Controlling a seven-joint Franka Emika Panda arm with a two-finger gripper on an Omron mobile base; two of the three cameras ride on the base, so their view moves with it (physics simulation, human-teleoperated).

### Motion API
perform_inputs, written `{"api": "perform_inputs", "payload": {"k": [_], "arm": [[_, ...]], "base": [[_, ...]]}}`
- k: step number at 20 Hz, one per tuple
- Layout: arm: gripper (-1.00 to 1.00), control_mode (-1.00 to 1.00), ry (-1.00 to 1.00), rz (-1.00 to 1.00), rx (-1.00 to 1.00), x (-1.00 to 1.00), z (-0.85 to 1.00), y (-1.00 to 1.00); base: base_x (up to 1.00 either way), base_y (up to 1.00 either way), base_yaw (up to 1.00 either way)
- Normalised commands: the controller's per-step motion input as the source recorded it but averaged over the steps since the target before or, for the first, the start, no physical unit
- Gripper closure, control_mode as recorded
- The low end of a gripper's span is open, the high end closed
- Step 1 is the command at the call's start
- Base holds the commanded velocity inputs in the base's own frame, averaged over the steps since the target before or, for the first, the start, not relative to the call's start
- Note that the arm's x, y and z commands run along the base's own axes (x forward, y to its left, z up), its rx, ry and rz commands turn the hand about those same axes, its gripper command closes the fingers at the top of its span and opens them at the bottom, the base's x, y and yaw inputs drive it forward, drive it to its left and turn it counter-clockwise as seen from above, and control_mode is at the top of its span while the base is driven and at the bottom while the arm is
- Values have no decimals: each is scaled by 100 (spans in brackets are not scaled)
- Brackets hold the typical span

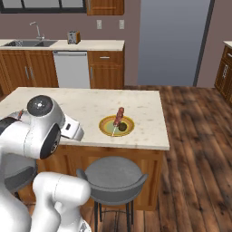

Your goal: Pick up the kiwi and mango from the fridge and place one fruit on each plate on the dining counter.

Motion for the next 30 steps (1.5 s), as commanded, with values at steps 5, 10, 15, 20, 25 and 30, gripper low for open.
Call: {"api": "perform_inputs", "payload": {"k": [5, 10, 15, 20, 25, 30], "arm": [[-100, -100, -16, -13, 1, -81, -1, -22], [-100, -100, -12, -8, 0, -70, -3, -7], [-100, -100, -4, -7, 0, -20, -7, 9], [-100, -100, 2, 0, 0, 0, -3, 5], [-100, -100, -4, 3, 0, -10, -3, 0], [-100, 100, 0, 0, 0, 0, 0, 0]], "base": [[0, 0, 0], [0, 0, 0], [0, 0, 0], [0, 0, 0], [0, 0, 0], [-77, 11, 28]]}}
